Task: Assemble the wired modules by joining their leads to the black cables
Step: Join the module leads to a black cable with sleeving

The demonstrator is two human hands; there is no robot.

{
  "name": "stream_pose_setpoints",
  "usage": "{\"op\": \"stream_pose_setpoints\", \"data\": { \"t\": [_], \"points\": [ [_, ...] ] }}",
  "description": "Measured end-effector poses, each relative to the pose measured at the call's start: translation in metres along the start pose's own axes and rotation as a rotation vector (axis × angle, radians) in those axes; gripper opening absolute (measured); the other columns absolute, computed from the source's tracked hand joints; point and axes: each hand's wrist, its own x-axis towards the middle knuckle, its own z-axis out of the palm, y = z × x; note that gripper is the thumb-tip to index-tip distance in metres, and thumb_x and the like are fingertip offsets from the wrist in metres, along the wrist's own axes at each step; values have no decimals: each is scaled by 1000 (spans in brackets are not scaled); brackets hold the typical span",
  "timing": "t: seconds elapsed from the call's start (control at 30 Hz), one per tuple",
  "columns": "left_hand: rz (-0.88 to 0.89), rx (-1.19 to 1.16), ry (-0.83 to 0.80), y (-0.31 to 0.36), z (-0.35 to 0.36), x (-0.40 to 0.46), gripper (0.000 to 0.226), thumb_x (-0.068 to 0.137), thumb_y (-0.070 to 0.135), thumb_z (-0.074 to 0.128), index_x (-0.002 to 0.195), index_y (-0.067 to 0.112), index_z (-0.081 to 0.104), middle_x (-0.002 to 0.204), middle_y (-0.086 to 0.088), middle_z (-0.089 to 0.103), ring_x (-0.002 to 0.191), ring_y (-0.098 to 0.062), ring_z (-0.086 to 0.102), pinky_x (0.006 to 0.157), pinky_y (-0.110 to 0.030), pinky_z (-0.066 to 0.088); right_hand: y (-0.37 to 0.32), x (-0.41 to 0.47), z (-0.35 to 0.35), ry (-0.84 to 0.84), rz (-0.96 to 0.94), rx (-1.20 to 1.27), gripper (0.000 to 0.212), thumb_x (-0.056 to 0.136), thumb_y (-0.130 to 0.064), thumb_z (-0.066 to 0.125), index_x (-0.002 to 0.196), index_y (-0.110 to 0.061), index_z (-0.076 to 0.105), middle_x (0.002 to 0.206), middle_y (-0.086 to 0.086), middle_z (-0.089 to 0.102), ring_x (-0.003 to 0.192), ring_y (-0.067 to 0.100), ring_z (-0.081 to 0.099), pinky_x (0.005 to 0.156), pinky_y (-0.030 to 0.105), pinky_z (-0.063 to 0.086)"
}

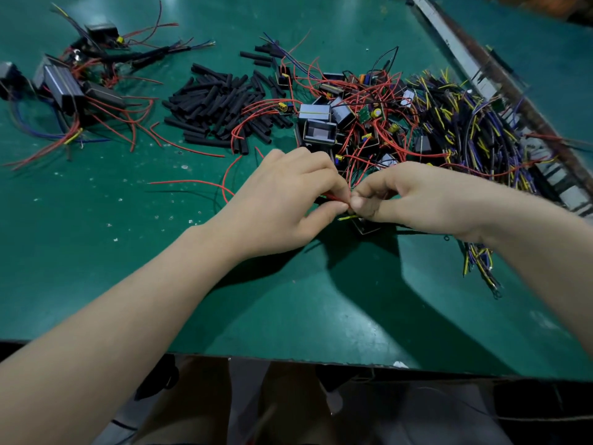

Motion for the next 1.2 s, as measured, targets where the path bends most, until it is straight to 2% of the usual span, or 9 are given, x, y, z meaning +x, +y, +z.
{"op": "stream_pose_setpoints", "data": {
  "t": [0.07,0.13,0.2,0.27,0.37,0.43,0.53,0.63,1.2],
  "points": [
    [-68,-70,-16,0,1,0,16,88,30,58,94,19,67,98,2,62,89,-20,54,73,-33,32,5,-4,7,134,-44,51,14,92,-31,61,84,-21,68,79,10,62,72,11,48,66,26,39],
    [-116,-144,-26,1,1,2,17,88,30,55,94,19,66,98,3,60,90,-17,54,78,-38,39,12,-9,13,306,-86,144,6,91,-29,61,86,-27,64,81,1,65,74,7,53,73,25,44],
    [-139,-199,-26,1,1,2,17,87,29,56,93,18,67,101,4,57,95,-17,56,84,-46,44,20,-14,21,504,-127,116,10,92,-26,61,84,-32,60,82,-11,61,78,4,54,75,19,41],
    [-159,-236,-28,1,2,2,17,87,29,56,92,17,67,107,6,52,101,-15,55,88,-49,44,27,-19,31,701,-200,-62,11,93,-20,61,85,-27,63,85,-13,59,86,11,55,79,21,37],
    [-190,-259,-39,0,3,2,20,86,31,56,92,16,69,115,2,51,109,-16,53,92,-51,42,34,-25,45,882,-330,-440,11,93,-19,62,92,-14,71,94,0,67,94,30,58,79,37,40],
    [-212,-270,-43,-1,3,3,22,85,32,56,92,15,69,117,2,51,114,-16,51,95,-52,41,36,-26,50,963,-426,-619,12,94,-22,63,92,-16,74,96,-2,70,96,29,60,75,37,35],
    [-248,-280,-47,-1,2,3,24,83,34,55,92,17,68,115,8,48,117,-16,50,98,-51,39,32,-23,58,996,-502,-710,13,95,-22,63,93,-16,75,93,-4,71,94,28,65,74,37,35],
    [-276,-285,-61,0,1,4,23,83,35,54,91,18,68,113,10,48,116,-17,49,99,-50,37,31,-20,64,1056,-484,-739,15,96,-22,61,92,-17,75,92,-5,70,90,27,66,74,37,34],
    [-245,-229,-66,-1,0,5,18,86,31,56,90,19,68,109,13,50,110,-17,46,96,-51,36,28,-7,72,1131,-425,-608,13,94,-23,63,89,-18,74,88,-5,69,89,25,62,75,36,31]
  ]
}}
